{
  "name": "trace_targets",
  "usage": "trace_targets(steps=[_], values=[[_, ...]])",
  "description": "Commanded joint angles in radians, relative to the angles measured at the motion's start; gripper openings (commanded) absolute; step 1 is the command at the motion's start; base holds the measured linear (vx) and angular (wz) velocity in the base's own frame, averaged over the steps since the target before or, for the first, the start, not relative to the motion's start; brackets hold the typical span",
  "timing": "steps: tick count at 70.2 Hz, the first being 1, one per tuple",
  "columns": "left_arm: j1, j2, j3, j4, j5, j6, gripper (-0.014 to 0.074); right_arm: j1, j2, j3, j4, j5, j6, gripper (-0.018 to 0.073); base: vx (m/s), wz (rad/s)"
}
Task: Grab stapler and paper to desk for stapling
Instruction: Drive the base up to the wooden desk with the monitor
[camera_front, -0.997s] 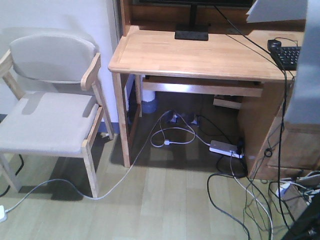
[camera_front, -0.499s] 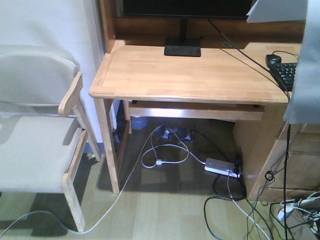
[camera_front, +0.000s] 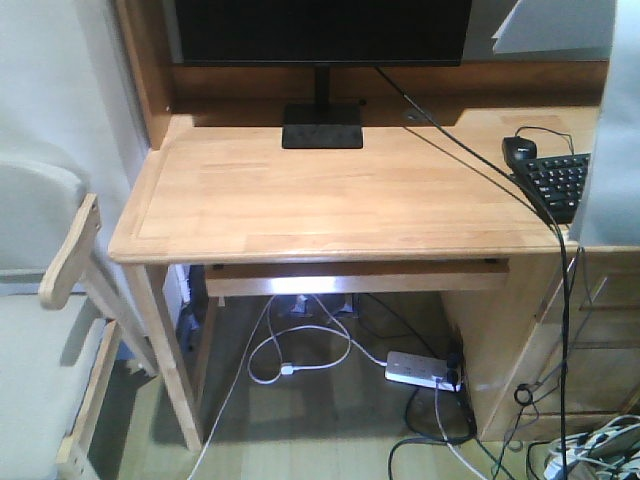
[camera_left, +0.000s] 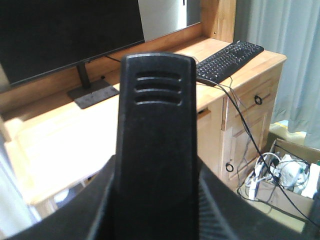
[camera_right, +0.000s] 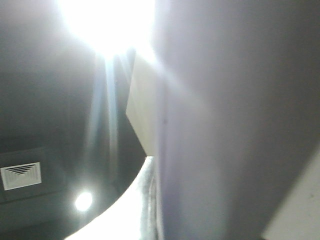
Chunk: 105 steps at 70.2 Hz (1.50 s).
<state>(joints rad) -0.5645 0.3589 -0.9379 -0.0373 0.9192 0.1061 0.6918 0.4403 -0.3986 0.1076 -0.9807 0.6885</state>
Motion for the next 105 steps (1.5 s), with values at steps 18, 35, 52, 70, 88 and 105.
trace_targets(steps=[18,35,52,70,88,105], values=[[-0.003,0.011,-0.023,-0.007,-0.118,-0.003,-0.0006,-0.005,0.008,-0.023,-0.016,-0.032,-0.01,-0.0006,0.27,-0.11],[-0.003,0.011,-0.023,-0.007,-0.118,-0.003,-0.0006,-0.005,0.008,-0.023,-0.016,-0.032,-0.01,-0.0006,0.26,0.0],[-0.003,0.011,-0.023,-0.007,-0.118,-0.003,-0.0006,-0.005,0.008,-0.023,-0.016,-0.032,-0.01,-0.0006,0.24,0.09],[-0.003,0.011,-0.023,-0.007,-0.118,-0.003,-0.0006,-0.005,0.008,-0.023,-0.016,-0.032,-0.01,-0.0006,0.22,0.09],[-0.003,0.011,-0.023,-0.007,-0.118,-0.003,-0.0006,-0.005,0.008,-0.023,-0.016,-0.031,-0.01,-0.0006,0.18,0.05],[-0.003,0.011,-0.023,-0.007,-0.118,-0.003,-0.0006,-0.005,0.008,-0.023,-0.016,-0.031,-0.01,-0.0006,0.14,0.0]])
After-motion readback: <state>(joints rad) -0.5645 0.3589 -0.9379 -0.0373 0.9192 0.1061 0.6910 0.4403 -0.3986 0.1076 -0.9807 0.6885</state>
